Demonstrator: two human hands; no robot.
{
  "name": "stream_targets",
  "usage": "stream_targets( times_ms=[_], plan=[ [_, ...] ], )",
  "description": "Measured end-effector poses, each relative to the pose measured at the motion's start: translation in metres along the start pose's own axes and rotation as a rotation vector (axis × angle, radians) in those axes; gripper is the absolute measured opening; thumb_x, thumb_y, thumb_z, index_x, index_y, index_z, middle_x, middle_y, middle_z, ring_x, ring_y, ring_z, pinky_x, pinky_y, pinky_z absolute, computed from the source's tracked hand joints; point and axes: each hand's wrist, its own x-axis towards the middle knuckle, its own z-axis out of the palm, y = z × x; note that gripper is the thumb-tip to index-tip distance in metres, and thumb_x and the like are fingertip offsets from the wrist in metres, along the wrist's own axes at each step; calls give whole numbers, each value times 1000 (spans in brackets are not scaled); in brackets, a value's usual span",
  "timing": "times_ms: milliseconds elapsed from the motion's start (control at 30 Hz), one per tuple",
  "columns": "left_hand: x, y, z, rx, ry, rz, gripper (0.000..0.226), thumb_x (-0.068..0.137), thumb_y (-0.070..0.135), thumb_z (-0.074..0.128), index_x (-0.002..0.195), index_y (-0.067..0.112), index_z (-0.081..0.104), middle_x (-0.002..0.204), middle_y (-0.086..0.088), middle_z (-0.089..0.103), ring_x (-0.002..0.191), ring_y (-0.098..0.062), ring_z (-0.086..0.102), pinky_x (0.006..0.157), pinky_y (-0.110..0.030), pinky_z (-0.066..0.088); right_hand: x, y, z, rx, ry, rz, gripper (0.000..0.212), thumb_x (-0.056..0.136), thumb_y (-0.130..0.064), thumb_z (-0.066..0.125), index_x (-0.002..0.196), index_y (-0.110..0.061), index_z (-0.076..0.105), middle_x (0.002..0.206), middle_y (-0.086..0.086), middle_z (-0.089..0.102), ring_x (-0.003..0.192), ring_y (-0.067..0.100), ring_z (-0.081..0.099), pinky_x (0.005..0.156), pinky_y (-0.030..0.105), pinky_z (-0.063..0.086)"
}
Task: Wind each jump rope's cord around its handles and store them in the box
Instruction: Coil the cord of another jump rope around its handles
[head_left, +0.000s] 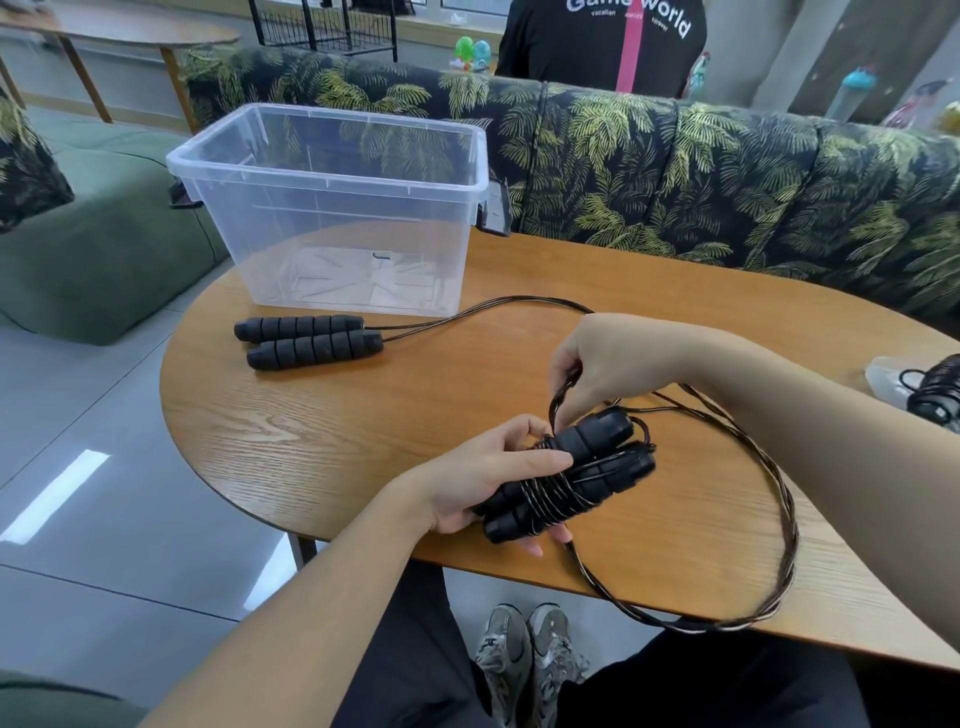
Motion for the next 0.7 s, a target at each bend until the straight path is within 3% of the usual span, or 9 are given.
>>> stream_targets(
  times_ms=[67, 200, 367, 433, 533, 633, 700],
  plan=[
    [0, 2, 2, 15, 2, -7, 40, 98, 30, 64, 134, 20, 48, 125, -26, 65, 101, -46, 66, 67, -44, 62, -4, -6, 0, -42, 5, 2, 12, 77, -38, 82, 81, -30, 75, 79, -12, 74, 74, 3, 64, 72, 24, 54],
    [2, -2, 7, -1, 89, 1, 42, 98, 35, 63, 134, 17, 52, 122, -21, 68, 103, -47, 67, 68, -46, 62, -19, -17, 6, -64, 53, 25, 8, 87, -35, 73, 91, -29, 76, 83, -14, 72, 79, 3, 65, 69, 19, 50],
    [6, -4, 9, -123, 218, 21, 40, 99, 36, 61, 135, 25, 49, 122, -23, 66, 96, -45, 69, 68, -52, 61, -36, -34, 27, -261, 153, 70, 28, 98, -47, 52, 113, -36, 72, 102, -13, 73, 92, 12, 65, 82, 35, 57],
    [6, -6, 9, -216, 295, 75, 36, 100, 34, 59, 134, 24, 51, 114, -21, 67, 88, -40, 69, 67, -50, 60, -41, -33, 37, -152, 206, 53, 32, 103, -44, 45, 125, -36, 67, 107, -18, 71, 90, 2, 62, 80, 28, 52],
    [7, -9, 8, -317, 391, 166, 36, 101, 30, 59, 133, 18, 52, 106, -21, 65, 78, -34, 66, 61, -42, 52, -46, -22, 49, 144, 275, 79, 26, 104, -40, 46, 121, -35, 66, 73, -26, 64, 64, -12, 57, 60, 14, 41],
    [10, -10, 8, -329, 433, 203, 35, 98, 27, 62, 131, 18, 53, 100, -20, 64, 75, -32, 64, 56, -40, 51, -51, -10, 57, 276, 348, 94, 25, 99, -50, 51, 101, -35, 70, 77, -14, 70, 68, 9, 64, 68, 34, 55],
    [9, -11, 7, -325, 417, 220, 45, 91, 26, 71, 131, 20, 52, 101, -20, 64, 76, -32, 64, 57, -40, 51, -56, -4, 61, 274, 373, 105, 26, 97, -52, 52, 96, -35, 71, 65, -11, 63, 54, 10, 52, 59, 33, 46]
  ],
)
